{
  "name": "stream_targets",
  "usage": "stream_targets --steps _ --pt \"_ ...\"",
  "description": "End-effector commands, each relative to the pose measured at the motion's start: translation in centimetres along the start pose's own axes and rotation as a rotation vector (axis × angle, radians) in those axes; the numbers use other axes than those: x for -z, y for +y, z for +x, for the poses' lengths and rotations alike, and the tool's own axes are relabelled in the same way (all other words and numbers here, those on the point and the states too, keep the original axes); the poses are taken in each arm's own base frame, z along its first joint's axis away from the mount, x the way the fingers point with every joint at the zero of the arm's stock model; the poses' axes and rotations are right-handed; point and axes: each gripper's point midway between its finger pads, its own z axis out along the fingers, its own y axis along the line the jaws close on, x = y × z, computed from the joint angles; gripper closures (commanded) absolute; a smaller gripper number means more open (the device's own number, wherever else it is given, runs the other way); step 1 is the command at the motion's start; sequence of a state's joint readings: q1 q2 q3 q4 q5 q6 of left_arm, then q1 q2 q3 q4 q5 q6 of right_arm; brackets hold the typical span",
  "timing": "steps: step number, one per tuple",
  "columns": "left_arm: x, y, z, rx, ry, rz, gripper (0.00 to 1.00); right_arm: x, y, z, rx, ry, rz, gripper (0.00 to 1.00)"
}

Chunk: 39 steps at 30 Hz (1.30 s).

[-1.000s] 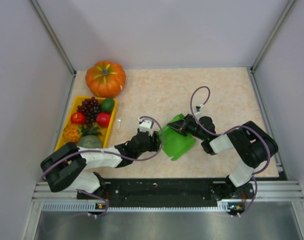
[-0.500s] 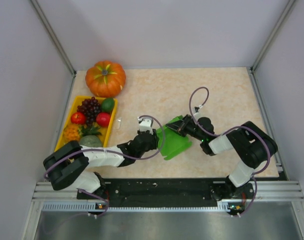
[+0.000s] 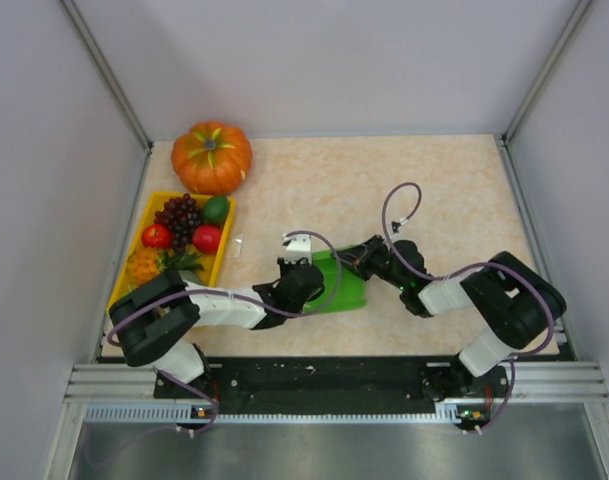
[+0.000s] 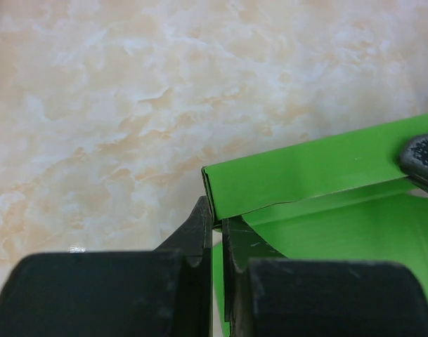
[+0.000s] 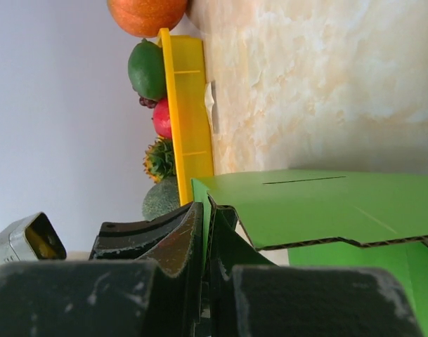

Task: Fold the paper box

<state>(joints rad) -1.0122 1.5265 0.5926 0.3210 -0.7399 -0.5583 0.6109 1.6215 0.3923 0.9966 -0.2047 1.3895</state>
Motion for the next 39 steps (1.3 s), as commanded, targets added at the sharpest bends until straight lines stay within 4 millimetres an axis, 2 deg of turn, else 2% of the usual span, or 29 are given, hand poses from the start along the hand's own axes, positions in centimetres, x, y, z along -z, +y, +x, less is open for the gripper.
stream_targets --steps 1,2,3,4,5,8,10,11,15,16,17,18,19,21,24,25,26,27,28,29,30,33,35,37,39 --pt "-0.1 0.0 -2.0 -0.07 -0.122 -0.082 1.0 1.1 1.5 1.1 -0.005 -0.004 0.025 1.0" --pt "-0.1 0.2 -2.0 -0.078 -0.135 -0.085 1.0 1.4 1.2 1.1 -0.008 -0.014 0.042 1.0" --pt "0.0 -0.1 -2.5 -0.061 -0.164 -0.07 1.0 1.6 1.9 0.9 -0.003 -0.027 0.022 1.0" --pt "0.0 0.2 -1.8 -0.069 -0.161 -0.062 1.0 1.6 2.0 0.7 -0.006 -0.032 0.019 1.0" --pt "0.0 0.1 -2.0 -0.061 -0.177 -0.052 1.0 1.6 2.3 0.9 -0.003 -0.028 0.006 1.0" --pt "-0.1 0.1 -2.1 -0.094 -0.2 -0.067 1.0 1.2 2.0 1.1 -0.01 -0.018 0.002 1.0" --pt "-0.3 -0.1 -2.0 -0.137 -0.203 -0.089 1.0 1.1 1.2 1.4 -0.045 -0.022 0.01 1.0" --pt "-0.2 0.6 -2.3 -0.154 -0.22 -0.149 1.0 1.3 0.5 1.5 -0.057 -0.024 0.025 1.0" --pt "-0.8 1.5 -1.1 -0.187 -0.193 -0.274 1.0 1.5 -1.2 1.3 -0.114 -0.077 0.077 1.0" --pt "-1.0 1.1 -1.4 -0.164 -0.196 -0.29 1.0 1.4 -1.4 1.4 -0.117 -0.081 0.088 1.0" --pt "-1.0 1.8 -0.4 -0.17 -0.164 -0.323 1.0 1.2 -1.5 1.4 -0.119 -0.081 0.088 1.0" --pt "-1.2 2.2 -0.1 -0.177 -0.166 -0.357 1.0 1.1 -1.4 1.3 -0.137 -0.089 0.083 1.0" --pt "-1.2 1.7 -0.4 -0.16 -0.169 -0.366 1.0 1.0 -1.0 1.3 -0.144 -0.089 0.062 1.0" --pt "-1.0 2.3 -0.2 -0.135 -0.18 -0.411 1.0 0.7 -1.6 1.6 -0.168 -0.082 0.075 1.0" --pt "-1.1 1.5 -0.7 -0.077 -0.21 -0.375 1.0 0.4 -1.5 1.9 -0.18 -0.07 0.055 1.0" --pt "-1.1 1.9 0.1 -0.085 -0.191 -0.353 1.0 0.4 -1.6 1.9 -0.18 -0.071 0.054 1.0" --pt "-1.0 1.7 0.2 -0.106 -0.187 -0.324 1.0 0.6 -1.7 1.9 -0.177 -0.073 0.054 1.0" --pt "-1.1 0.5 -0.8 -0.037 -0.22 -0.26 1.0 0.7 -1.7 1.8 -0.174 -0.077 0.055 1.0" --pt "-1.0 0.6 0.3 -0.058 -0.194 -0.209 1.0 0.7 -1.8 1.9 -0.169 -0.076 0.056 1.0" --pt "-0.9 0.3 0.3 -0.071 -0.19 -0.183 0.99 0.7 -1.6 2.0 -0.168 -0.068 0.051 1.0" --pt "-0.7 0.1 0.1 -0.063 -0.19 -0.163 0.89 0.7 -1.6 2.0 -0.162 -0.065 0.053 1.0" --pt "-0.5 -0.1 0.1 -0.076 -0.176 -0.127 0.73 0.7 -1.5 2.2 -0.154 -0.057 0.049 1.0" --pt "-0.4 -0.3 -0.2 -0.077 -0.184 -0.105 0.69 0.6 -1.5 2.2 -0.154 -0.056 0.046 1.0" --pt "-0.3 -0.3 -0.3 -0.079 -0.187 -0.098 0.69 0.5 -1.3 2.3 -0.155 -0.046 0.04 1.0" --pt "-0.7 -0.2 -0.3 -0.101 -0.186 -0.108 0.81 0.4 -1.2 2.5 -0.159 -0.036 0.032 1.0"
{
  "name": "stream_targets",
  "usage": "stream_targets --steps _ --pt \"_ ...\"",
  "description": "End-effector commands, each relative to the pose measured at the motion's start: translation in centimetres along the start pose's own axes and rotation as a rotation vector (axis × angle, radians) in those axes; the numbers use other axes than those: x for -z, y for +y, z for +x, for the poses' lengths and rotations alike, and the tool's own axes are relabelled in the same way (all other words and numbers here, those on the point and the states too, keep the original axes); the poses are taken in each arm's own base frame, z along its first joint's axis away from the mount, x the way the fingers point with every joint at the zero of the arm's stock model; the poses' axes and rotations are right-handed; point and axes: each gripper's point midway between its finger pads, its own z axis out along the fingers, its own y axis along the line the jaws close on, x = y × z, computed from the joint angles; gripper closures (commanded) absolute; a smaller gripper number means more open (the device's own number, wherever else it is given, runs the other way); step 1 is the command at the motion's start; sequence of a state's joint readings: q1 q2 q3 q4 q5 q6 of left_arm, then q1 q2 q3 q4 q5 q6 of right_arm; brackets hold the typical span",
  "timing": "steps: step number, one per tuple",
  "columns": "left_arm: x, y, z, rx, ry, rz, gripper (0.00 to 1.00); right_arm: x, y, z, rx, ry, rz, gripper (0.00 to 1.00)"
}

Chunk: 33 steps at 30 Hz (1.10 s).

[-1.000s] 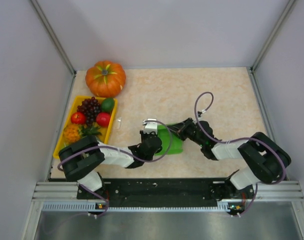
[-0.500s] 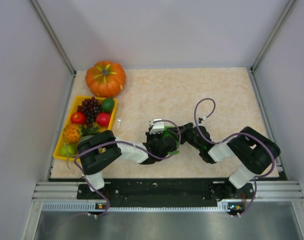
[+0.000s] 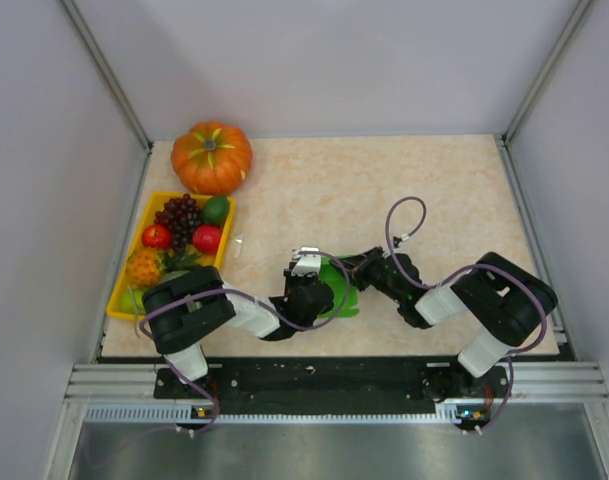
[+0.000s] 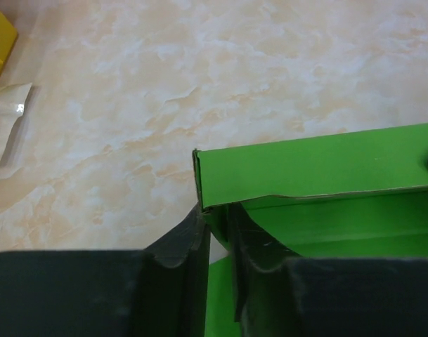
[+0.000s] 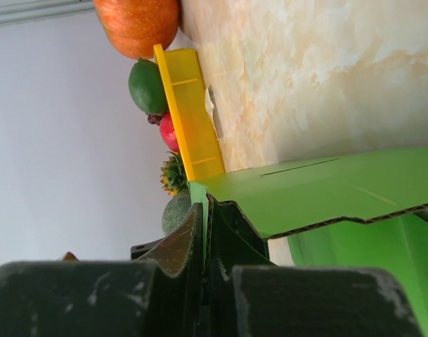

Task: Fold the paper box

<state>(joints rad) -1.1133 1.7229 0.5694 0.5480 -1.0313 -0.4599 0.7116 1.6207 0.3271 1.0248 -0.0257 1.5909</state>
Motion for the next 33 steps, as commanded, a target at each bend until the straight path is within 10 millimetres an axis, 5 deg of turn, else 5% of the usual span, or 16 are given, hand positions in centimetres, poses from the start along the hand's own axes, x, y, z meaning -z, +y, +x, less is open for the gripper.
stream_targets --steps 1,3,11,12,15,19,20,23,25,26,29,33 --pt "-0.3 -0.9 -2.2 0.03 -0.043 0.034 0.9 0.0 -0.2 1.0 0.017 0.037 -0.012 1.0" --pt "-0.6 -0.6 -2.0 0.009 -0.045 -0.003 1.0 0.0 -0.2 0.9 0.017 0.034 -0.013 1.0" --pt "-1.2 -0.9 -1.0 0.023 -0.027 -0.033 1.0 0.1 -0.7 1.0 0.012 0.026 -0.001 1.0" --pt "-1.0 -1.1 -1.1 0.03 -0.015 -0.001 0.95 0.1 -0.9 1.0 0.023 0.024 0.002 1.0" --pt "0.6 -1.8 -0.8 0.068 0.037 0.133 0.48 -0.4 -0.6 1.3 0.051 0.044 -0.012 1.0" --pt "3.5 -2.3 -0.8 0.085 0.095 0.333 0.29 -0.9 0.1 1.5 0.094 0.055 -0.052 1.0" --pt "4.9 -2.9 -2.1 0.129 0.092 0.417 0.27 -1.0 0.0 1.5 0.103 0.057 -0.054 1.0" --pt "7.0 -1.9 -1.1 0.141 0.161 0.487 0.24 -1.1 0.3 1.5 0.126 0.057 -0.07 1.0" --pt "8.7 -1.9 -2.8 0.213 0.167 0.577 0.23 -1.1 0.1 1.4 0.144 0.054 -0.054 1.0" --pt "9.0 -1.0 -1.7 0.208 0.233 0.567 0.23 -1.1 0.4 1.5 0.153 0.058 -0.057 1.0" --pt "7.5 2.1 -4.3 0.419 0.311 0.53 0.23 -1.0 0.1 1.5 0.194 0.06 -0.041 1.0" --pt "7.4 2.1 -6.3 0.533 0.372 0.637 0.18 -1.1 -0.2 1.7 0.226 0.072 -0.033 1.0"
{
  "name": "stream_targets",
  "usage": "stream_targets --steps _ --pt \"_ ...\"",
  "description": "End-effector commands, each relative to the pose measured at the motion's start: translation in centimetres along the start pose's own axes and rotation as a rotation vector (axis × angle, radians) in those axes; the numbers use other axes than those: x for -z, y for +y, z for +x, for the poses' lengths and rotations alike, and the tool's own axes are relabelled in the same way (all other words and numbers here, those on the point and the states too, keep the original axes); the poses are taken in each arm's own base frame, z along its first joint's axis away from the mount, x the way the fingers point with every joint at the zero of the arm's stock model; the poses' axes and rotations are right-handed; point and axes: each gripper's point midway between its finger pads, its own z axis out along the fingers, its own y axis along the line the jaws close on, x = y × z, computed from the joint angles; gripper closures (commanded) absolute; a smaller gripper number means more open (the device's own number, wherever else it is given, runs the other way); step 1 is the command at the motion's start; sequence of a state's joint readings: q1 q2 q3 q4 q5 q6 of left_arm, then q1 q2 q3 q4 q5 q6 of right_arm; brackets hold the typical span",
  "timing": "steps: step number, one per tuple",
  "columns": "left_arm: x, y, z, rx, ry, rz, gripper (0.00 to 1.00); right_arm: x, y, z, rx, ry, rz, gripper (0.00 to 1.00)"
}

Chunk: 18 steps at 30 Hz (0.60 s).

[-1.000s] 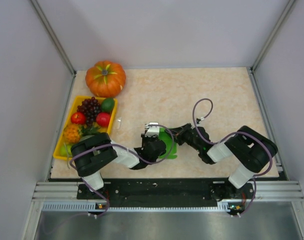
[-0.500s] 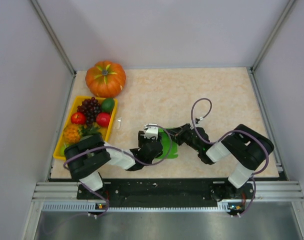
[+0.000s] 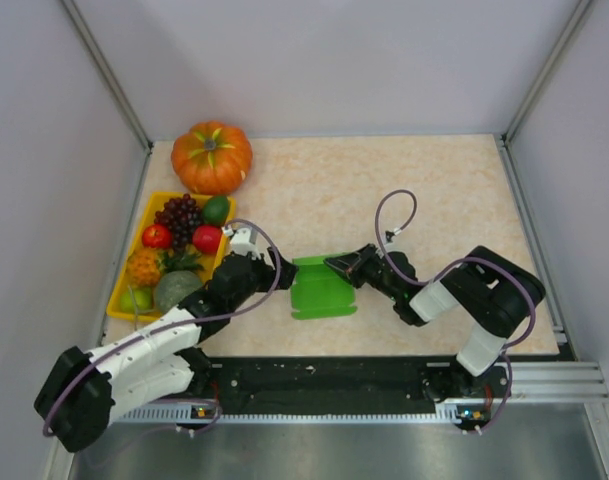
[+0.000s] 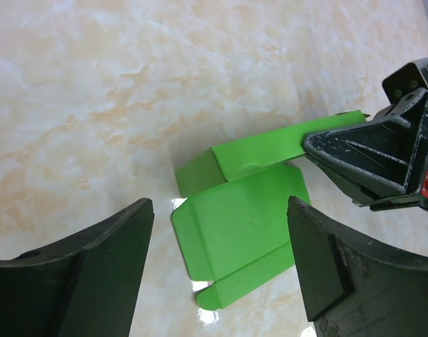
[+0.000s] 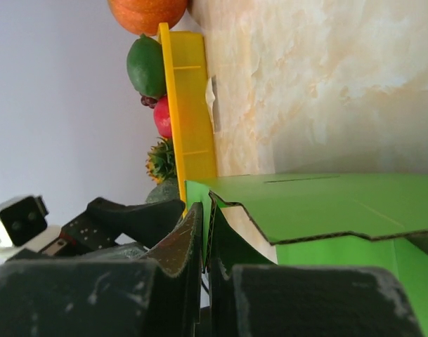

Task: Fold the paper box

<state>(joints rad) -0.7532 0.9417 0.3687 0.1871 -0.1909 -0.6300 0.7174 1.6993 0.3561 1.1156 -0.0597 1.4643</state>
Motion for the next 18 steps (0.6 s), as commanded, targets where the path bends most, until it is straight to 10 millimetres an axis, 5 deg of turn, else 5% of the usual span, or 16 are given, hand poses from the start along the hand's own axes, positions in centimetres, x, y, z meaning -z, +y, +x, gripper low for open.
stream_targets --steps 1,13,18 --pt "0.7 -1.8 0.5 0.131 0.173 0.12 0.18 -0.2 -0.2 1.0 0.1 0.041 0.01 1.0" --pt "-3.3 -1.4 -0.8 0.163 0.183 0.116 0.3 0.0 -0.8 1.4 0.114 0.065 0.014 1.0" --pt "-4.8 -0.6 -0.8 0.122 0.18 0.082 0.26 0.0 -1.3 1.5 0.14 0.075 0.033 1.0"
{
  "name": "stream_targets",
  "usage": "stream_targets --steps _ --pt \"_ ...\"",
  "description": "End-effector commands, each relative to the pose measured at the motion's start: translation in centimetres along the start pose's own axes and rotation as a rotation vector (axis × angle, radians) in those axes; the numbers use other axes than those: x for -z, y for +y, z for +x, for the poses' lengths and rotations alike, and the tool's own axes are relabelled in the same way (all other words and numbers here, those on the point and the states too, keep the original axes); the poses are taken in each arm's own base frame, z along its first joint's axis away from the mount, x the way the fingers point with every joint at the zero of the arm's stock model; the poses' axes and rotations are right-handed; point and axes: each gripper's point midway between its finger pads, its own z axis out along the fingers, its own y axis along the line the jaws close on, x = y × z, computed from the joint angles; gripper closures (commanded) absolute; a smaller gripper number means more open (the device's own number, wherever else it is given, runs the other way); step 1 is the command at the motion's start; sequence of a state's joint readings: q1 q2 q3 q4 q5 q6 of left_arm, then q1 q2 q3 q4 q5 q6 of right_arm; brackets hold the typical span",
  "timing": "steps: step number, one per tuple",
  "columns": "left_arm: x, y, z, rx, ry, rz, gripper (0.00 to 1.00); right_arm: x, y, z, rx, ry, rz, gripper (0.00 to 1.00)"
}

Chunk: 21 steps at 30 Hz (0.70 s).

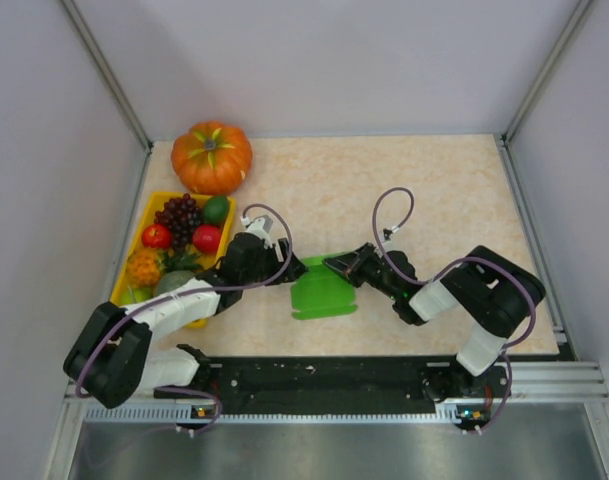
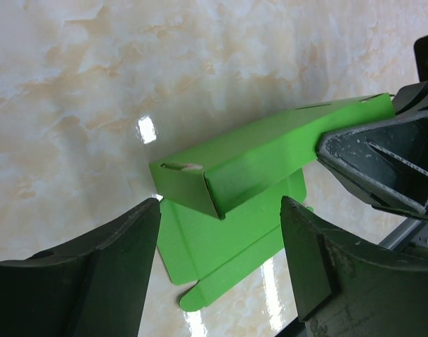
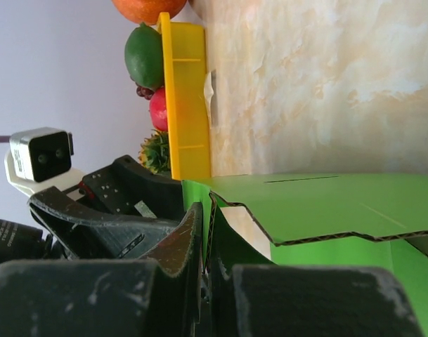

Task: Fold the paper box

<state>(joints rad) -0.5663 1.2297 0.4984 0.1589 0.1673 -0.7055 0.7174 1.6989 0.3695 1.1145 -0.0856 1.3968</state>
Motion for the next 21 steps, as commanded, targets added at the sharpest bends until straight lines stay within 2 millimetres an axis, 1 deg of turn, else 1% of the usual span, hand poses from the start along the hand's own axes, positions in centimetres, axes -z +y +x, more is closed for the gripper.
stream_targets --steps 1,4,5,7,8,9,10,11,12,13,14,15,16,17,19,20,21 --pt "-1.0 -1.7 -3.0 -0.056 -0.071 0.047 0.26 0.1 -1.7 1.4 0.074 0.059 0.059 1.0" --pt "-1.6 -1.4 -2.6 -0.06 -0.056 0.048 0.26 0.1 -1.7 1.5 0.099 0.07 0.064 1.0" --pt "-1.8 -1.3 -2.2 -0.066 -0.045 0.055 0.27 0.2 -2.1 1.5 0.115 0.076 0.078 1.0" --pt "-1.7 -1.7 -2.0 -0.103 -0.035 0.084 0.29 0.0 -1.6 1.4 0.13 0.085 0.075 1.0" --pt "-1.1 -1.8 -1.7 -0.128 -0.048 0.096 0.29 0.1 -2.2 1.5 0.135 0.106 0.103 1.0" --pt "-0.7 -1.7 -1.6 -0.151 -0.068 0.097 0.28 0.1 -1.9 1.5 0.133 0.114 0.109 1.0" --pt "-0.2 -1.1 -1.9 -0.195 -0.107 0.073 0.28 -0.1 -1.4 1.4 0.128 0.129 0.109 1.0" --pt "0.6 -0.9 -1.3 -0.231 -0.128 0.071 0.28 -0.1 -1.5 1.3 0.115 0.134 0.13 1.0" --pt "1.0 -0.5 -1.1 -0.26 -0.141 0.052 0.27 0.3 -3.1 1.2 0.086 0.149 0.219 1.0" --pt "1.3 0.2 -0.7 -0.293 -0.142 0.024 0.27 -0.1 -2.5 1.0 0.072 0.153 0.237 1.0" --pt "1.6 0.6 0.0 -0.318 -0.151 0.002 0.27 -0.1 -2.3 1.0 0.053 0.162 0.246 1.0" --pt "1.6 1.0 0.1 -0.331 -0.166 -0.029 0.27 0.0 -2.4 0.9 0.038 0.159 0.261 1.0" --pt "1.6 1.2 0.4 -0.355 -0.17 -0.042 0.29 -0.1 -1.9 0.7 0.027 0.15 0.259 0.99" --pt "1.6 0.8 0.9 -0.386 -0.187 -0.065 0.3 -0.2 -1.6 0.6 0.017 0.146 0.259 0.98" --pt "1.5 0.5 1.3 -0.422 -0.203 -0.093 0.32 -0.4 -1.5 0.5 0.009 0.147 0.279 0.97" --pt "1.2 -0.2 1.7 -0.442 -0.194 -0.088 0.32 -0.4 -1.5 0.5 -0.006 0.146 0.288 0.97" --pt "1.0 0.0 1.3 -0.443 -0.203 -0.12 0.34 -0.4 -1.5 0.6 -0.017 0.146 0.288 0.97"
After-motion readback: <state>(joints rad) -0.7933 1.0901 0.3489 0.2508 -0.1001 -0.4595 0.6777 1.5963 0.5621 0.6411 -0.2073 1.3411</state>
